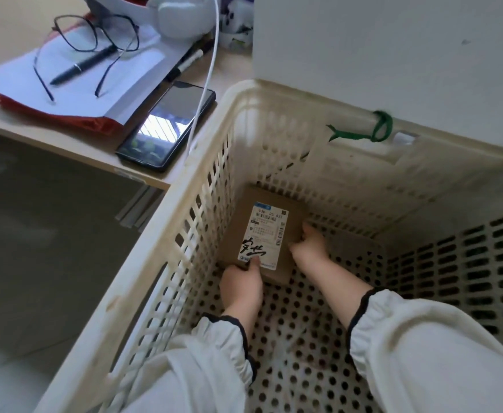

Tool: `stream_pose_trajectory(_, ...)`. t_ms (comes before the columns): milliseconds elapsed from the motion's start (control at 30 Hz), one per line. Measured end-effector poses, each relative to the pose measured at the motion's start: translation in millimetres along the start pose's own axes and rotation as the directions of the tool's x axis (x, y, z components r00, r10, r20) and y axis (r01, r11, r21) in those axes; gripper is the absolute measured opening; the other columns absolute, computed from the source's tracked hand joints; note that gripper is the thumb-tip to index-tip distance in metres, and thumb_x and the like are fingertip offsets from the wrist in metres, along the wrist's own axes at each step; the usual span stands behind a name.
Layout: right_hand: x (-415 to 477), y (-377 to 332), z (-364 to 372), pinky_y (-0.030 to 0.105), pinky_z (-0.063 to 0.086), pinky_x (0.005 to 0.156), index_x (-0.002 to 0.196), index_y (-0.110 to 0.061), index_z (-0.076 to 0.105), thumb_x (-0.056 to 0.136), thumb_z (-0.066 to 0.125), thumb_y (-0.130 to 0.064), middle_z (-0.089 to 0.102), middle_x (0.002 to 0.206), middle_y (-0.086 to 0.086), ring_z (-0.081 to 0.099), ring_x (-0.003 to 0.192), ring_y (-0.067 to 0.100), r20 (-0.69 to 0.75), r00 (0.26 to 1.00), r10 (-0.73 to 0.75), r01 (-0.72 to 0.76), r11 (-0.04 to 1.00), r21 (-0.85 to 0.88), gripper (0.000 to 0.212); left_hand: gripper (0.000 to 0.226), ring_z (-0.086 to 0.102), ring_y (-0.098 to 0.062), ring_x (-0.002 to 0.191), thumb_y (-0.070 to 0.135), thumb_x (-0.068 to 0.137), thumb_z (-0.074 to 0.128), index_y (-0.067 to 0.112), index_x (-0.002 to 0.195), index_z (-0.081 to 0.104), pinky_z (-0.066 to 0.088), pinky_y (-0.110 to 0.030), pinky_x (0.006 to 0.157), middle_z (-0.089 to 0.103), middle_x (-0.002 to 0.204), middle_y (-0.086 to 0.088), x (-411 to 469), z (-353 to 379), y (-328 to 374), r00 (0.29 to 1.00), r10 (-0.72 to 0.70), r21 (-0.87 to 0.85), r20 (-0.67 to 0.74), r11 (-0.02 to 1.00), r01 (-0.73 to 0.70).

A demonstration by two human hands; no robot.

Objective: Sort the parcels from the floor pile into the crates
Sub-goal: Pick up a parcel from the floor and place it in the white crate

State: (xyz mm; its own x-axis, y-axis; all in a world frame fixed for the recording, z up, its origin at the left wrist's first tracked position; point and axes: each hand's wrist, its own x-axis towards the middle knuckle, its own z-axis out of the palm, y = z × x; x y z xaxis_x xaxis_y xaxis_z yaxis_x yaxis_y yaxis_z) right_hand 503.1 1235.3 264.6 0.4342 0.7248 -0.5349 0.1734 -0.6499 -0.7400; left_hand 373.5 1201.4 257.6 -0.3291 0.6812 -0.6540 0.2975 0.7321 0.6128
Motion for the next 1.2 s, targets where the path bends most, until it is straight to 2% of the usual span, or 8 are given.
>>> stream_pose_trajectory(167,0,-3,4,0.032,0.044,0.102,0.148,-0.015,0.029,0.090,0.046,0.002,0.046,0.143,0.009,0.050,0.124,0.025,-0.009,1.000,-0.016,0.016,1.000,-0.026,0.062,0.047,0.069,-0.029,0.075,0.057,0.082,0.057,0.013,0.094,0.066,0.057,-0.039,0.072,0.070,0.085,-0.007,2,-2,-2,1.000,0.022,-0.015,-0.005,1.000,-0.022)
stream_pose_trajectory(300,-4,-4,5,0.020,0.041,0.088,0.150,-0.020,0.020,0.091,0.045,0.001,0.044,0.144,0.007,0.051,0.122,0.023,0.006,1.000,-0.016,0.017,0.999,-0.052,0.068,0.045,0.068,-0.028,0.070,0.058,0.080,0.056,0.015,0.091,0.065,0.058,-0.039,0.070,0.070,0.081,-0.005,1,-5,-3,0.999,0.032,-0.033,-0.013,0.999,-0.032)
stream_pose_trajectory(467,-16,-11,-3,0.033,0.051,0.090,0.151,-0.028,0.011,0.091,0.051,-0.010,0.058,0.128,0.007,0.061,0.104,0.024,0.098,0.995,-0.016,0.033,0.983,-0.180,0.075,0.035,0.069,-0.027,0.058,0.051,0.084,0.058,0.018,0.077,0.062,0.060,-0.042,0.064,0.069,0.072,-0.004,-1,-11,1,0.998,-0.012,-0.074,0.059,0.997,0.016)
stream_pose_trajectory(600,-44,-26,-16,0.031,0.049,0.093,0.151,-0.025,0.014,0.089,0.057,-0.016,0.048,0.141,0.007,0.057,0.115,0.024,0.065,0.994,-0.086,0.099,0.970,-0.221,0.075,0.025,0.065,-0.023,0.049,0.046,0.084,0.061,0.021,0.080,0.062,0.058,-0.034,0.051,0.067,0.075,-0.005,-28,-20,15,0.987,-0.093,-0.102,0.132,0.989,0.107)
stream_pose_trajectory(700,-78,-47,-32,0.028,0.037,0.104,0.150,-0.018,0.021,0.089,0.059,-0.019,0.036,0.150,0.007,0.043,0.132,0.024,0.115,0.984,-0.135,0.169,0.914,-0.369,0.072,0.024,0.068,-0.030,0.071,0.041,0.084,0.058,0.018,0.087,0.062,0.060,-0.041,0.068,0.067,0.084,-0.007,-53,-36,38,0.989,0.039,0.009,0.141,0.999,-0.041)
stream_pose_trajectory(800,-117,-73,-49,0.028,0.031,0.108,0.147,-0.013,0.029,0.090,0.058,-0.023,0.034,0.151,0.007,0.036,0.137,0.023,0.110,0.981,-0.160,0.192,0.885,-0.424,0.065,0.015,0.068,-0.026,0.063,0.036,0.086,0.056,0.021,0.086,0.055,0.057,-0.030,0.056,0.066,0.079,-0.003,-85,-64,67,0.967,0.134,0.102,0.219,0.982,-0.159)
stream_pose_trajectory(967,-201,-108,-66,0.031,0.037,0.103,0.144,-0.017,0.034,0.091,0.054,-0.029,0.043,0.145,0.006,0.043,0.130,0.021,0.118,0.973,-0.200,0.229,0.911,-0.342,0.058,0.016,0.059,-0.018,0.052,0.030,0.089,0.056,0.016,0.083,0.052,0.048,-0.024,0.050,0.067,0.081,-0.006,-140,-115,92,0.927,0.176,0.165,0.331,0.957,-0.240)
stream_pose_trajectory(1200,-329,-124,-74,0.025,0.037,0.099,0.140,-0.020,0.040,0.092,0.051,-0.030,0.050,0.134,0.000,0.047,0.121,0.012,0.190,0.928,-0.319,0.357,0.908,-0.219,0.050,0.016,0.054,-0.014,0.054,0.018,0.093,0.056,0.008,0.080,0.056,0.037,-0.014,0.038,0.061,0.073,-0.008,-242,-208,58,0.907,0.190,-0.001,0.375,0.979,-0.205)
